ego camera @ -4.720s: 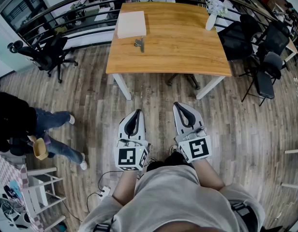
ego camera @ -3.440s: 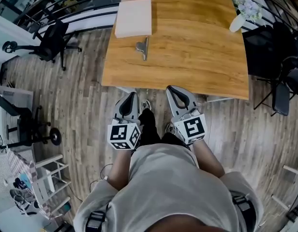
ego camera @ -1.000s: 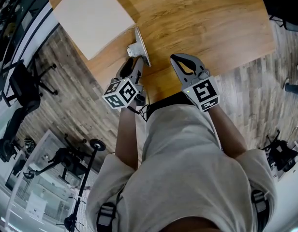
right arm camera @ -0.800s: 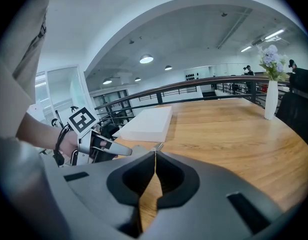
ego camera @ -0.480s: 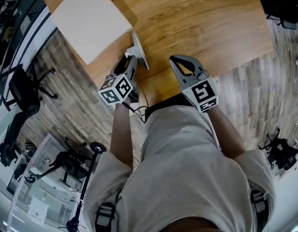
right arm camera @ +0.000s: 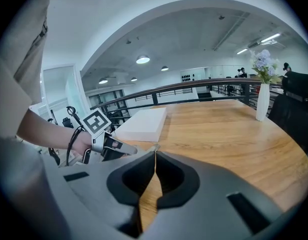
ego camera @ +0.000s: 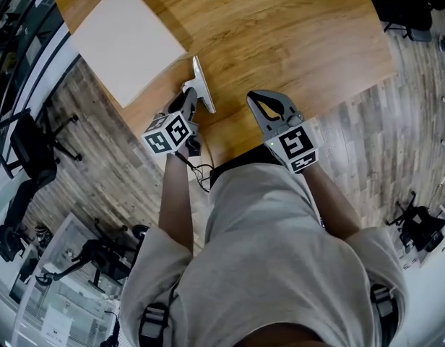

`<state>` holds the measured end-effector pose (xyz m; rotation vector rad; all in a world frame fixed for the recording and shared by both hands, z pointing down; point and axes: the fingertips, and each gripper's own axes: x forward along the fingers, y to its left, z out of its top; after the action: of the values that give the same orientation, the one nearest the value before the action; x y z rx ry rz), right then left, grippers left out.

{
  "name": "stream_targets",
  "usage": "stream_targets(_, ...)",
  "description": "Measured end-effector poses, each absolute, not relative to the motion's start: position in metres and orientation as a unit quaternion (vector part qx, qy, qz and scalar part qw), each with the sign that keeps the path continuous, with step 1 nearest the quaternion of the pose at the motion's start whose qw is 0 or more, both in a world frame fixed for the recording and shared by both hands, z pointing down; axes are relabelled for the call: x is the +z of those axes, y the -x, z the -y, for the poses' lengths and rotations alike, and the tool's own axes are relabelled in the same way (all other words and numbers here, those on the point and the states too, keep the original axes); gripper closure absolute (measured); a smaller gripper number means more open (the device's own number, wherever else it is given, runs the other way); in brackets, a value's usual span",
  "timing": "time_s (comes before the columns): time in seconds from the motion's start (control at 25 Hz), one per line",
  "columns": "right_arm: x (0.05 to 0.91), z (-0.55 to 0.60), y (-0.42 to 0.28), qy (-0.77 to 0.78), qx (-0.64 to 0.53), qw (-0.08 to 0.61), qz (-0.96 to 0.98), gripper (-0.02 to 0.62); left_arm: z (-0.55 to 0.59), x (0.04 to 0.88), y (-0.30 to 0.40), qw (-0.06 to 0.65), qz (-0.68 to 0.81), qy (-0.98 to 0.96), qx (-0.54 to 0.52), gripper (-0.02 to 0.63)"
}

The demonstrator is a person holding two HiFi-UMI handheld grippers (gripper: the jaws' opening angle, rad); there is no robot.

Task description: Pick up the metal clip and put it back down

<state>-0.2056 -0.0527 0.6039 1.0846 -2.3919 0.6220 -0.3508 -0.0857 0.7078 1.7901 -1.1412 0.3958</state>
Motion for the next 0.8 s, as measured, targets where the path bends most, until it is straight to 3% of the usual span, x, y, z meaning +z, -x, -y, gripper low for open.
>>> stream_targets(0.36,0.607,0.031,0.185,-0.399,0.239,0.223,0.857,0.569,0.084,0.682,0.331,0.414,0.461,-0.76,0.195,0.581)
stream_targets(0.8,0.575,0.037,0.162,-0.409,0.211,0.198,0.866,0.569,0.103,0.582,0.286,0.35,0.465,-0.804,0.12,0.581)
